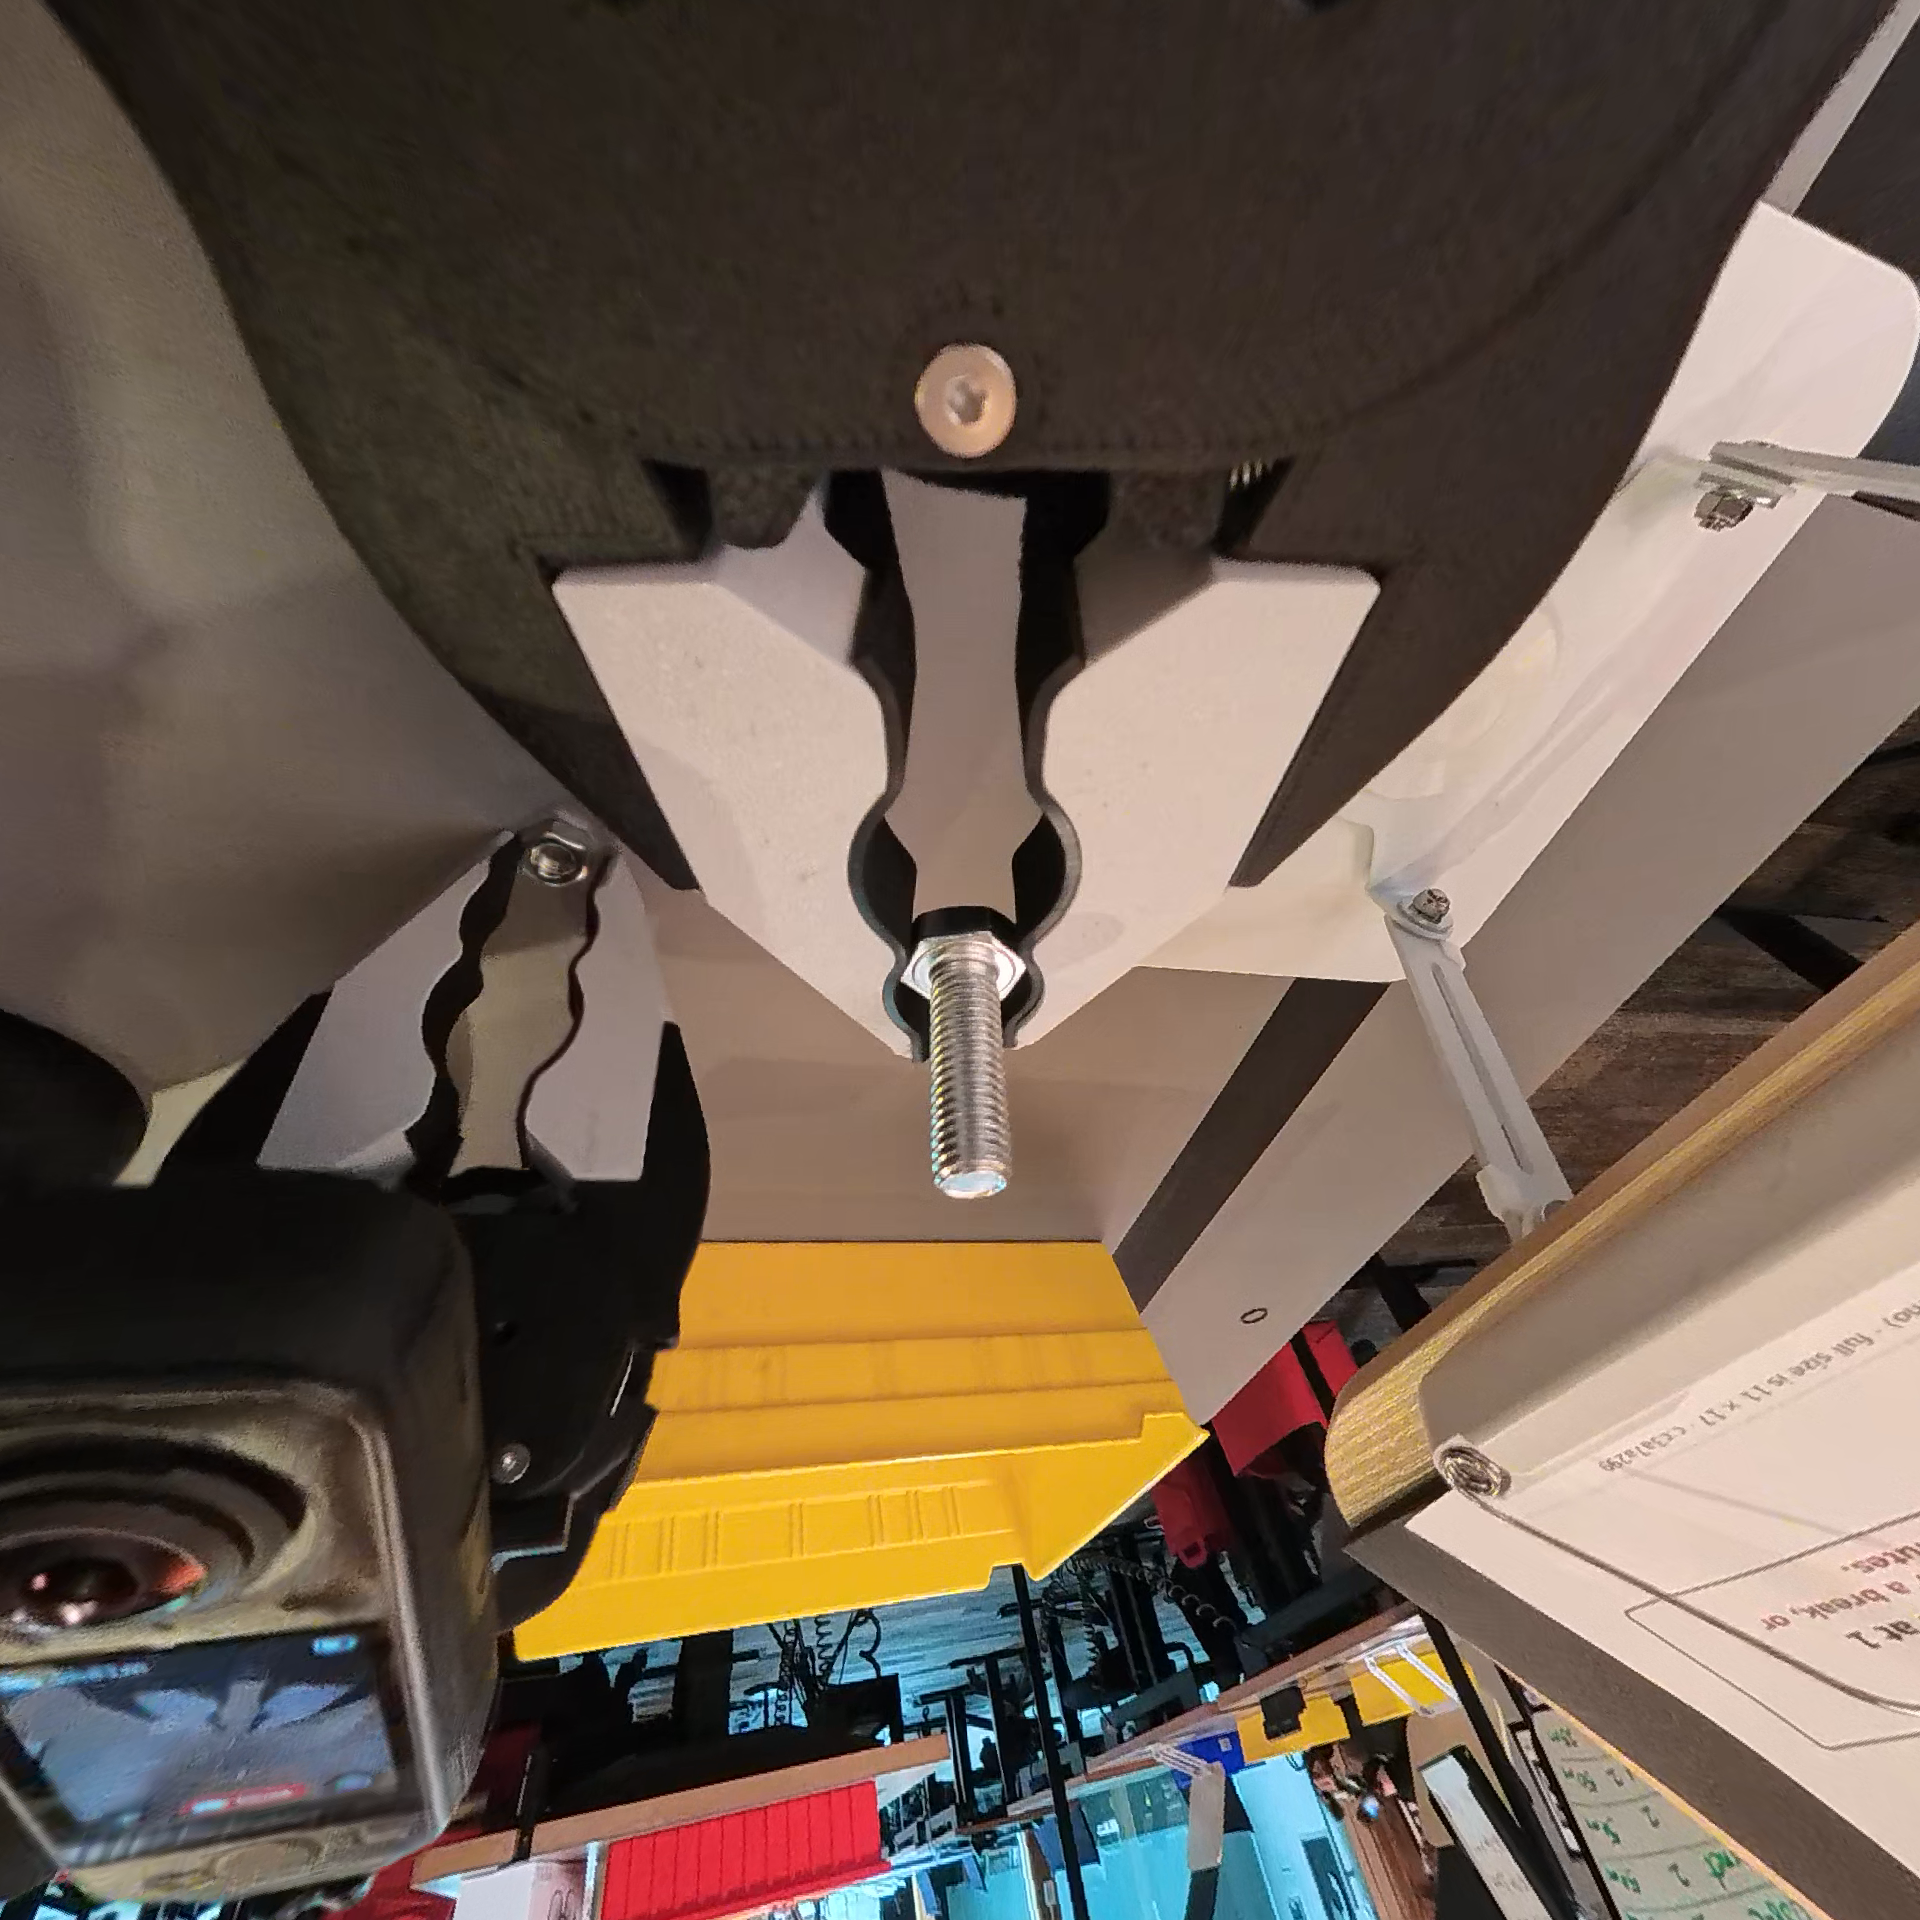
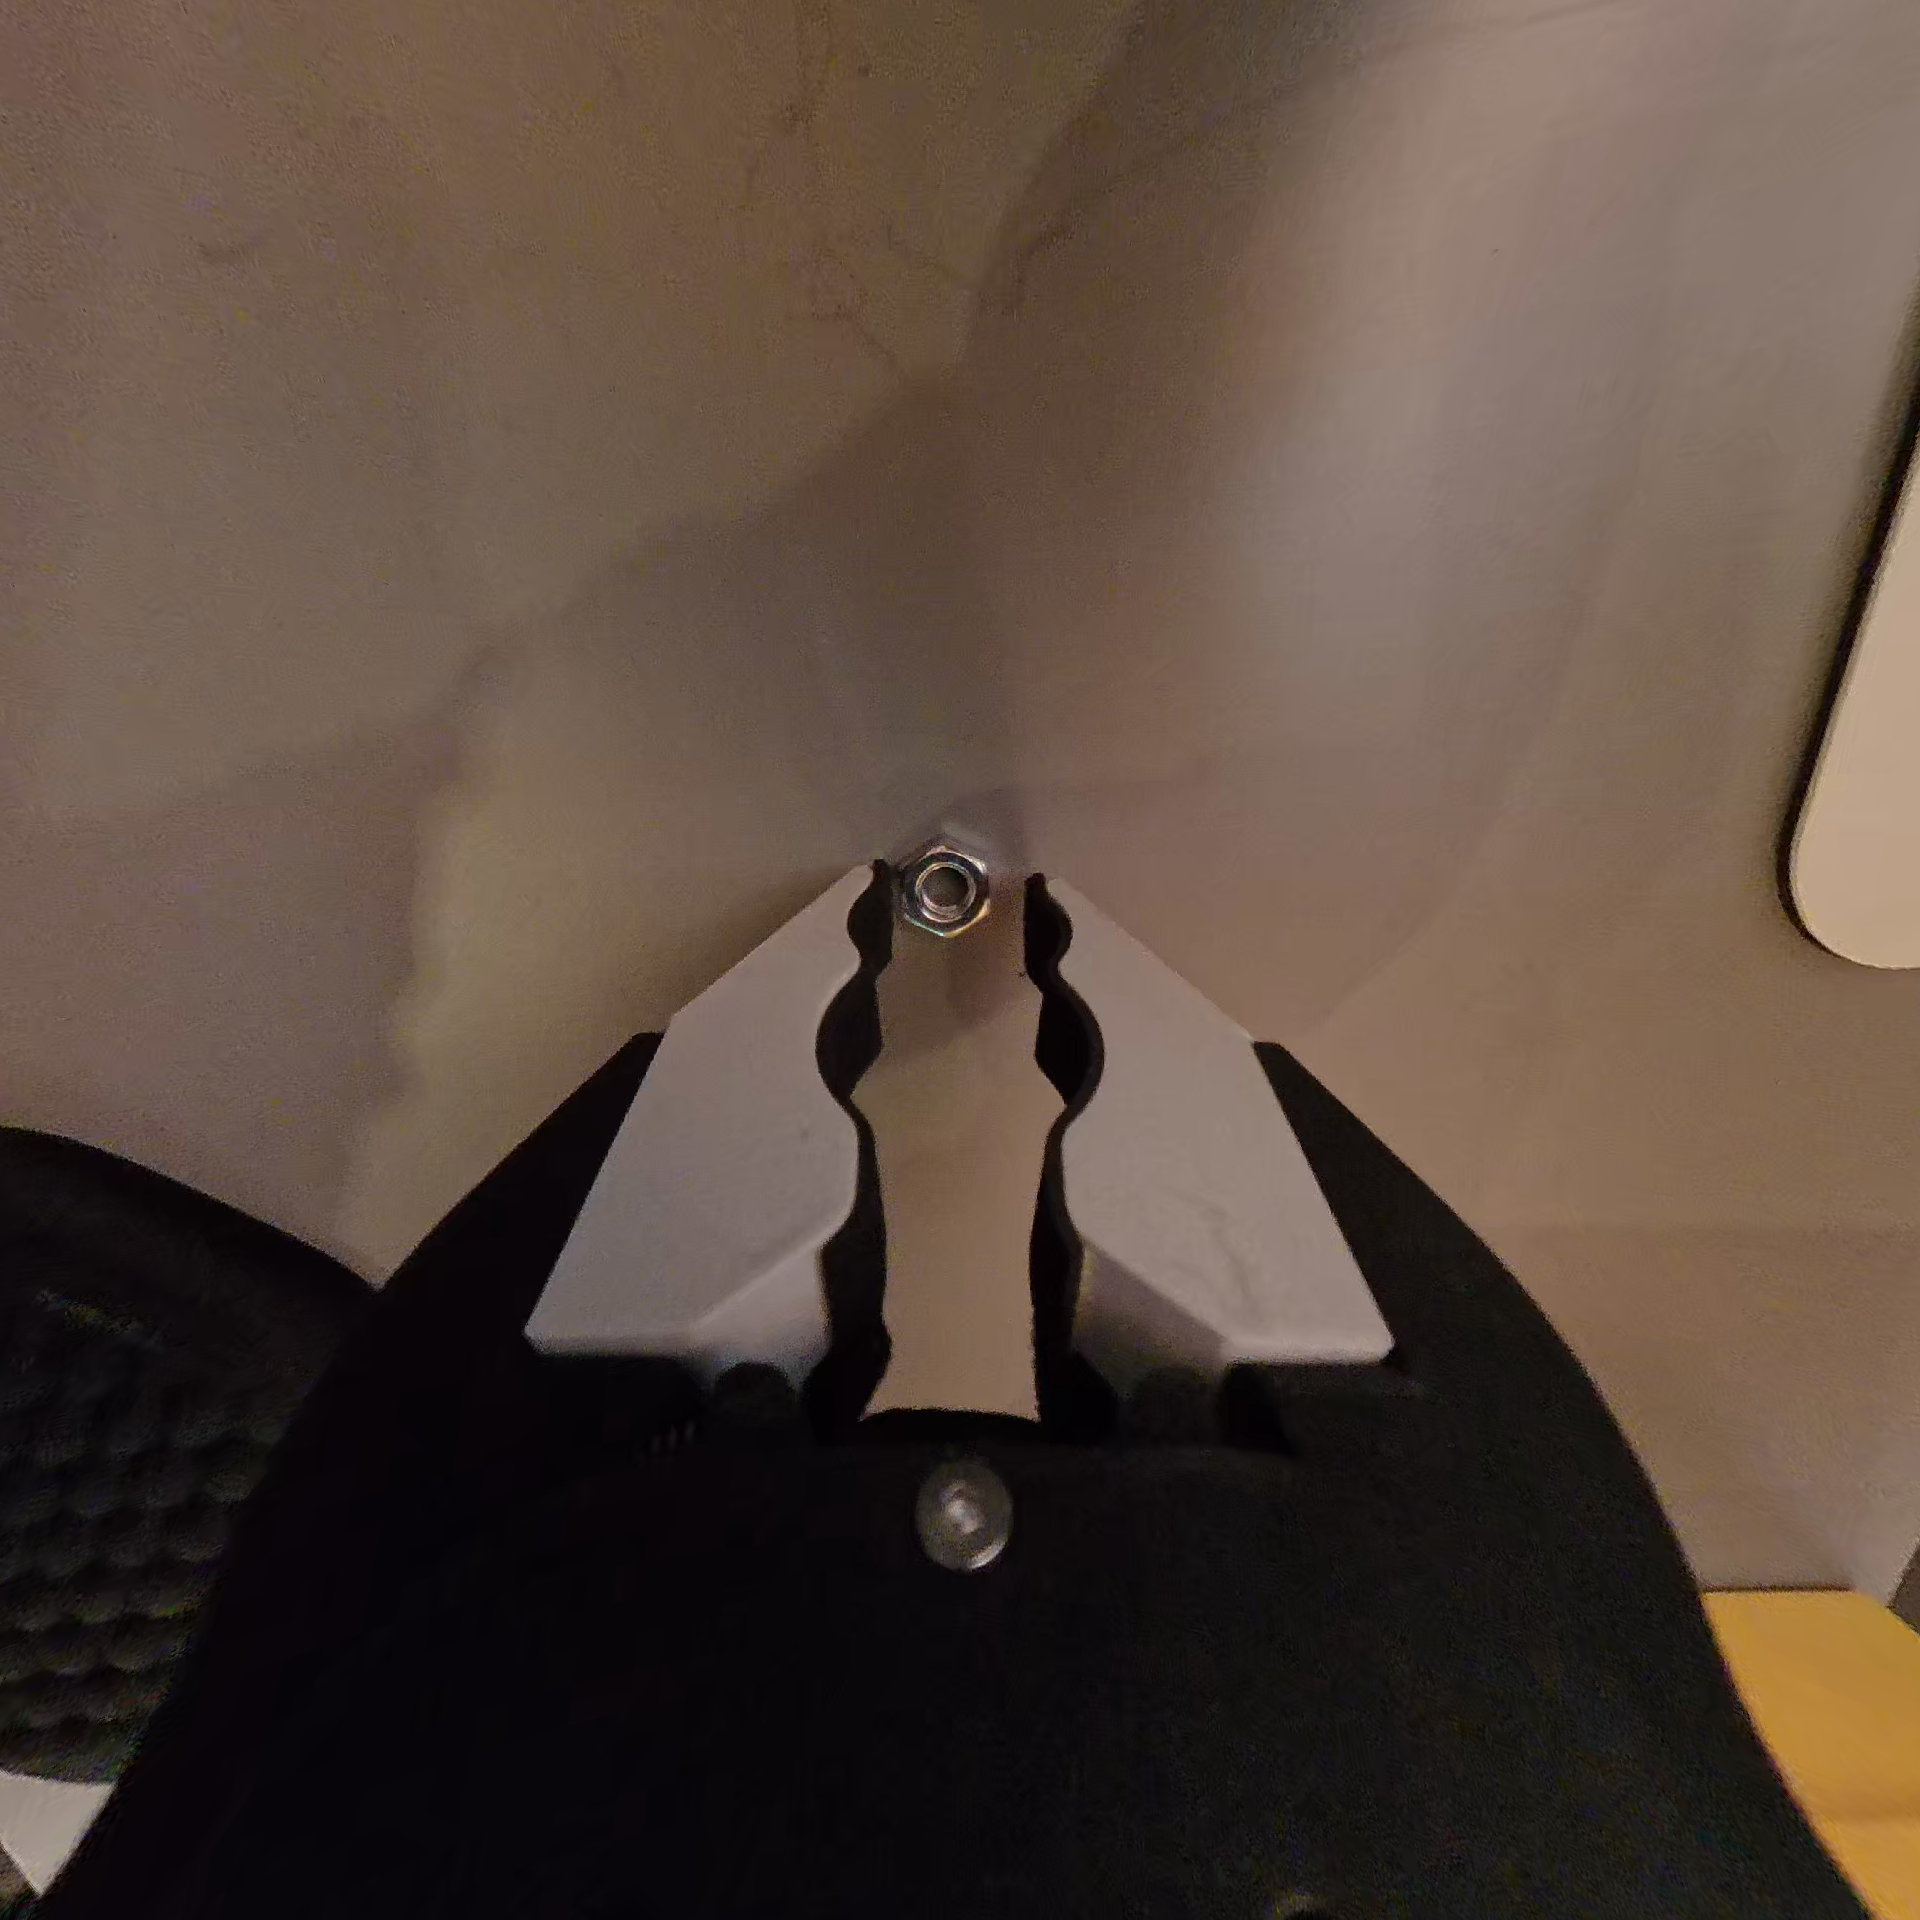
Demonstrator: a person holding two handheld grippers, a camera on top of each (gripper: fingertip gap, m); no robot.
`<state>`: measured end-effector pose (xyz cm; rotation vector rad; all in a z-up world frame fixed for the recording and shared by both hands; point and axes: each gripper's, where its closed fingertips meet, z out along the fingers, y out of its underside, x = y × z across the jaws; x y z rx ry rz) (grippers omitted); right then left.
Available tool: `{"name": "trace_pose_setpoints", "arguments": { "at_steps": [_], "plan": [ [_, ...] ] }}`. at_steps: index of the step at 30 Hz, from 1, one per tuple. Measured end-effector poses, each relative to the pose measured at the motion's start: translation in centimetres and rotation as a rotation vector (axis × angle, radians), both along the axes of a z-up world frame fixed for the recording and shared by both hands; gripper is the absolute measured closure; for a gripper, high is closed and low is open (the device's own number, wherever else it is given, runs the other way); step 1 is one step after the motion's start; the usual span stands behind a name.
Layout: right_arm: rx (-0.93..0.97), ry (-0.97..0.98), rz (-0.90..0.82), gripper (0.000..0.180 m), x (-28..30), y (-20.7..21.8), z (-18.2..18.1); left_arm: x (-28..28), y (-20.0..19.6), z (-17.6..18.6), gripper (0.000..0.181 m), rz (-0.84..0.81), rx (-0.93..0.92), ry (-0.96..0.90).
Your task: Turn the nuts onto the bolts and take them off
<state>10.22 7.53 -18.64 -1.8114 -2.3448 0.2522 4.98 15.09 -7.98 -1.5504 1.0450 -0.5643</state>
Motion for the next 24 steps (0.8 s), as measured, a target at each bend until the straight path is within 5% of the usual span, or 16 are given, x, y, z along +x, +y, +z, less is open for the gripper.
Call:
{"name": "trace_pose_setpoints", "arguments": {
  "at_steps": [13,24],
  "plan": [
    [-0.027,0.088,0.007,0.165,-0.1,-0.4,0.7,0.2,-0.1,0.1,0.170,-0.005,0.005,-0.005],
    [0.127,0.306,0.132,0.165,-4.8,3.4,16.6,1.6,-0.9,0.7,0.169,-0.039,0.031,-0.018]
  ]
}}
